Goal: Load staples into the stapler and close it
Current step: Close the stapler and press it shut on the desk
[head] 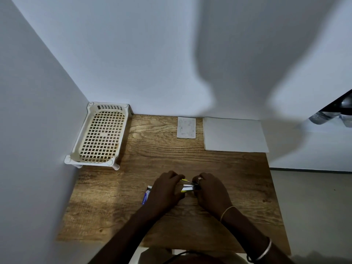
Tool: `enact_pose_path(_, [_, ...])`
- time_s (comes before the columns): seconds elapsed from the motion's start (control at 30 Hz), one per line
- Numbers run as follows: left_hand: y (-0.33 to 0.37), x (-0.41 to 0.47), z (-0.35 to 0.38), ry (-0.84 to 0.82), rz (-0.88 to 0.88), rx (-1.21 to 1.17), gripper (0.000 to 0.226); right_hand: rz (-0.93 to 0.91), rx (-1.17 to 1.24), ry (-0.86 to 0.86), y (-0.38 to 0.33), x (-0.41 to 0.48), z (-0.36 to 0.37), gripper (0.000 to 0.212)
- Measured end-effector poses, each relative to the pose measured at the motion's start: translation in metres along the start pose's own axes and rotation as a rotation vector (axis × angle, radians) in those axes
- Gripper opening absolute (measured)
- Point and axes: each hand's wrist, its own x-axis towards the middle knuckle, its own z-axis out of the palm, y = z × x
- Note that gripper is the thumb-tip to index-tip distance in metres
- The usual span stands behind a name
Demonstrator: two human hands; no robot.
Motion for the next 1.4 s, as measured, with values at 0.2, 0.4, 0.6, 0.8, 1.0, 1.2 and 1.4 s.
enact_pose_path(0.2, [-0.006, 0.004, 0.009, -0.021, -0.035, 0.143, 0.064, -0.005, 0.011, -0.025, 0.001, 0.004, 0.008, 0.023])
enact_pose_path(0.4, [-0.011, 0.005, 0.016, -0.038, -0.049, 0.200, 0.062, -0.033, -0.017, -0.069, 0.001, 0.006, 0.010, 0.024])
enact_pose_path(0.6, [-0.013, 0.005, 0.021, -0.060, -0.052, 0.204, 0.059, -0.046, -0.022, -0.084, 0.003, 0.007, 0.014, 0.024])
enact_pose_path(0.8, [-0.015, 0.008, 0.025, -0.074, -0.041, 0.205, 0.059, -0.048, -0.034, -0.109, 0.006, 0.007, 0.017, 0.028])
enact_pose_path(1.0, [-0.018, 0.009, 0.027, -0.083, -0.041, 0.207, 0.064, -0.041, -0.023, -0.106, 0.007, 0.008, 0.018, 0.028])
enact_pose_path(1.2, [-0.018, 0.008, 0.026, -0.101, -0.040, 0.219, 0.070, -0.029, -0.005, -0.122, 0.011, 0.006, 0.020, 0.036])
enact_pose_path(1.4, [-0.019, 0.003, 0.030, -0.077, -0.021, 0.209, 0.076, -0.027, -0.009, -0.138, 0.014, 0.005, 0.019, 0.048])
